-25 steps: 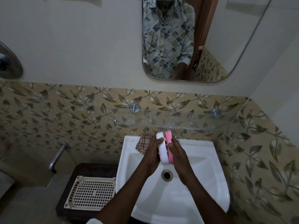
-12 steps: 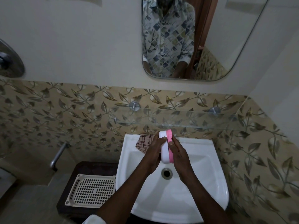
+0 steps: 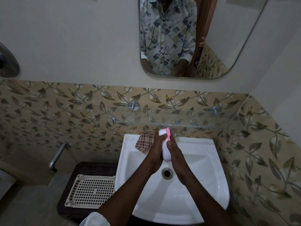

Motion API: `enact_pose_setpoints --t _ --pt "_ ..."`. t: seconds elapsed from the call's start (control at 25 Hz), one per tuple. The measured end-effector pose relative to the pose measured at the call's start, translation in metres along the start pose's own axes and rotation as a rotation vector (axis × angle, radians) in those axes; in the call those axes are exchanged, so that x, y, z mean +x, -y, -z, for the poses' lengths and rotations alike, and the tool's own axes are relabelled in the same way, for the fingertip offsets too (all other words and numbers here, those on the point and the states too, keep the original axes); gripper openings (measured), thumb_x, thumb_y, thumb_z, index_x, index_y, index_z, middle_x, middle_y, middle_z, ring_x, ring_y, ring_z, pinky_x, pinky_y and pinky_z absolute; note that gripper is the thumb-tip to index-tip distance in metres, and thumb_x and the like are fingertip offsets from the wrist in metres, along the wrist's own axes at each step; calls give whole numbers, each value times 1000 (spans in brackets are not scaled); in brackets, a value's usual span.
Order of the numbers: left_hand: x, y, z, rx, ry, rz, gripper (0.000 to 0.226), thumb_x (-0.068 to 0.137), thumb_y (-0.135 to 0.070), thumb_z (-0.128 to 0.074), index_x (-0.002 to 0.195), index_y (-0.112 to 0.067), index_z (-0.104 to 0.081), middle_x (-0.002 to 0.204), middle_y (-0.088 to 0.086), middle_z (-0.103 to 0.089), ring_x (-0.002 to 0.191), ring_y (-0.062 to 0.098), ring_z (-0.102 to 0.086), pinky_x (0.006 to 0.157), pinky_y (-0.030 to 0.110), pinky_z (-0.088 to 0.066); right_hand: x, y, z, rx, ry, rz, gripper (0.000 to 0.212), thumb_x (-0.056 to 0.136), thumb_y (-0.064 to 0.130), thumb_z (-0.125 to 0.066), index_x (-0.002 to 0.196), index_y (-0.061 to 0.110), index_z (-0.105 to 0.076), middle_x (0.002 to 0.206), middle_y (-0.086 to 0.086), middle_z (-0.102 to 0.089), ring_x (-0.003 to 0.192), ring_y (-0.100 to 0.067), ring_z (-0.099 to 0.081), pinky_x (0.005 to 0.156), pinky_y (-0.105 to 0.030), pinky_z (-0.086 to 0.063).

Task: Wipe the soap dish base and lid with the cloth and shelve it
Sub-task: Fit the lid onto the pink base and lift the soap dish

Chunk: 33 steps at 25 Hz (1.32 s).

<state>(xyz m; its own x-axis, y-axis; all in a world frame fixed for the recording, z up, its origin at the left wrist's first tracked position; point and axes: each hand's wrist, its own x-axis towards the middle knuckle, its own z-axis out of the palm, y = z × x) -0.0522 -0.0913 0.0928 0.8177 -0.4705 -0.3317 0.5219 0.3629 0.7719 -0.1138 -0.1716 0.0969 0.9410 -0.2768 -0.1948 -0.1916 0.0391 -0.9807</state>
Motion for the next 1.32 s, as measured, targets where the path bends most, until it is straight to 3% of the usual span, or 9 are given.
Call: enact_pose_setpoints --t 0.2,0.28,0.36,0.48,0.6,0.84,1.0,1.12,1.32 --pt "5 5 6 -31 -68 -52 57 95 -27 -61 147 -36 -38 127 6 -64 107 23 -68 83 38 -59 10 -8 15 -214 79 -2 73 85 37 -73 148 39 -35 136 5 -37 116 -9 -52 72 -12 -50" --pt "4 7 18 38 -110 3 52 90 -36 -67 139 -32 -48 126 7 -65 112 29 -66 81 43 -60 12 -17 26 -267 89 23 82 78 32 -80 146 42 -37 129 10 -49 108 -4 -58 69 -13 -55" --pt "3 10 37 133 -105 71 46 87 -45 -69 127 -26 -59 120 8 -69 110 30 -66 81 47 -60 14 -29 37 -132 -43 21 67 76 25 -82 135 37 -51 123 3 -63 99 -9 -68 71 -25 -60" --pt "4 13 57 190 -123 66 29 91 -23 -69 117 -12 -60 119 18 -67 100 31 -68 84 50 -59 16 -36 51 159 -266 -41 24 83 27 -78 103 25 -65 110 -13 -69 84 -15 -73 57 -30 -58" --pt "3 18 56 103 -241 -10 28 86 -6 -71 111 -4 -58 110 23 -68 90 34 -70 77 48 -61 22 -40 56 215 -286 -79 15 94 32 -66 103 20 -69 109 -9 -70 96 -21 -71 63 -31 -59" --pt "-3 28 44 33 -307 -76 30 87 -4 -69 115 -3 -57 115 25 -67 103 42 -68 75 46 -61 20 -47 51 115 -434 -53 25 84 21 -77 107 15 -68 101 -9 -71 94 -26 -71 76 -42 -62" --pt "-23 36 36 243 -412 -153 25 86 -15 -74 109 -14 -67 109 15 -71 97 30 -71 79 48 -62 7 -50 43 -52 -543 -7 14 83 23 -77 96 18 -73 95 -1 -74 88 -18 -71 81 -45 -59" --pt "-32 12 12 523 -508 -368 23 81 -33 -78 102 -27 -72 94 -6 -75 88 6 -70 77 35 -60 8 -21 41 -144 -569 171 20 85 30 -75 104 28 -73 101 8 -72 91 -4 -68 76 -20 -53" --pt "2 -67 -38 701 -507 -595 29 84 -35 -74 108 -18 -77 92 -6 -76 79 -2 -68 65 6 -46 55 63 47 -274 -597 433 24 86 29 -69 109 21 -73 89 4 -71 79 -7 -66 67 -19 -49"
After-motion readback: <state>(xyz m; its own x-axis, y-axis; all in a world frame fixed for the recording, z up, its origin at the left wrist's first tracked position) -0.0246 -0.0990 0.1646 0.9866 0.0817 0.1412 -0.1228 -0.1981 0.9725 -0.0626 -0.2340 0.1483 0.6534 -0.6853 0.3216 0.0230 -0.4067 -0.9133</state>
